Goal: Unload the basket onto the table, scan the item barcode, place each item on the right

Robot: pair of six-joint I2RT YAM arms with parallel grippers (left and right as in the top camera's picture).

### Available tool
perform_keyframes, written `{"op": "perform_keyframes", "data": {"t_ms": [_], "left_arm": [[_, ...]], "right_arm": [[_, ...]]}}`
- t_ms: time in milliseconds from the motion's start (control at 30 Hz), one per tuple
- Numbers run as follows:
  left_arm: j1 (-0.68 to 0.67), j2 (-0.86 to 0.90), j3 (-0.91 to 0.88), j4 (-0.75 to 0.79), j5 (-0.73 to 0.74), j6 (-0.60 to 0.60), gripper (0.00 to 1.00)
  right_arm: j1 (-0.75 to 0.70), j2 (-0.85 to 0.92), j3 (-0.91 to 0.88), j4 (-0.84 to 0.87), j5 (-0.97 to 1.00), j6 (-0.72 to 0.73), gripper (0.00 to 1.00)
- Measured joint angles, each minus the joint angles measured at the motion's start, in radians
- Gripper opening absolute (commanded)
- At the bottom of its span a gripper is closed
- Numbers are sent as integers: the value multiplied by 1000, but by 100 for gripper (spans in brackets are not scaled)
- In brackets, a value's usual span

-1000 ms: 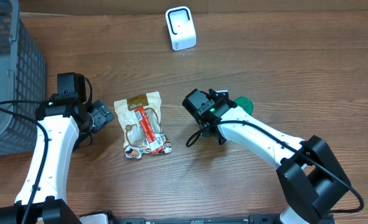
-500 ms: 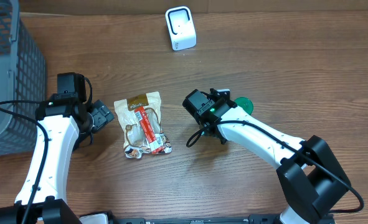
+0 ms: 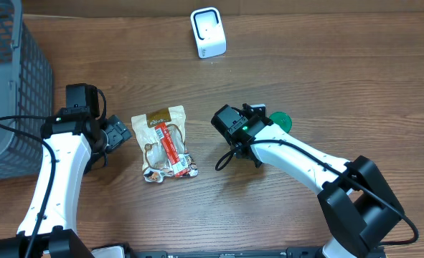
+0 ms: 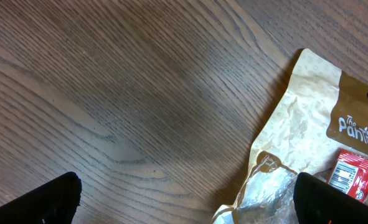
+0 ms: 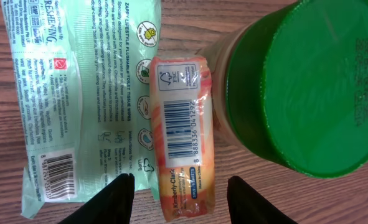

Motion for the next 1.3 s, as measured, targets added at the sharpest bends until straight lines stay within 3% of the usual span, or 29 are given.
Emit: {"op": "perform_keyframes", "data": {"t_ms": [700, 800, 1133, 1300], "left_arm": [[0, 0, 0, 0, 0, 0, 100], [0, 0, 0, 0, 0, 0, 100], [0, 0, 0, 0, 0, 0, 100], [0, 0, 0, 0, 0, 0, 100]], "right_arm": [[0, 0, -72, 79, 0, 0, 50], [0, 0, -72, 80, 1, 0, 45], [0, 0, -72, 80, 2, -2, 16], [0, 0, -61, 39, 6, -8, 9]]}}
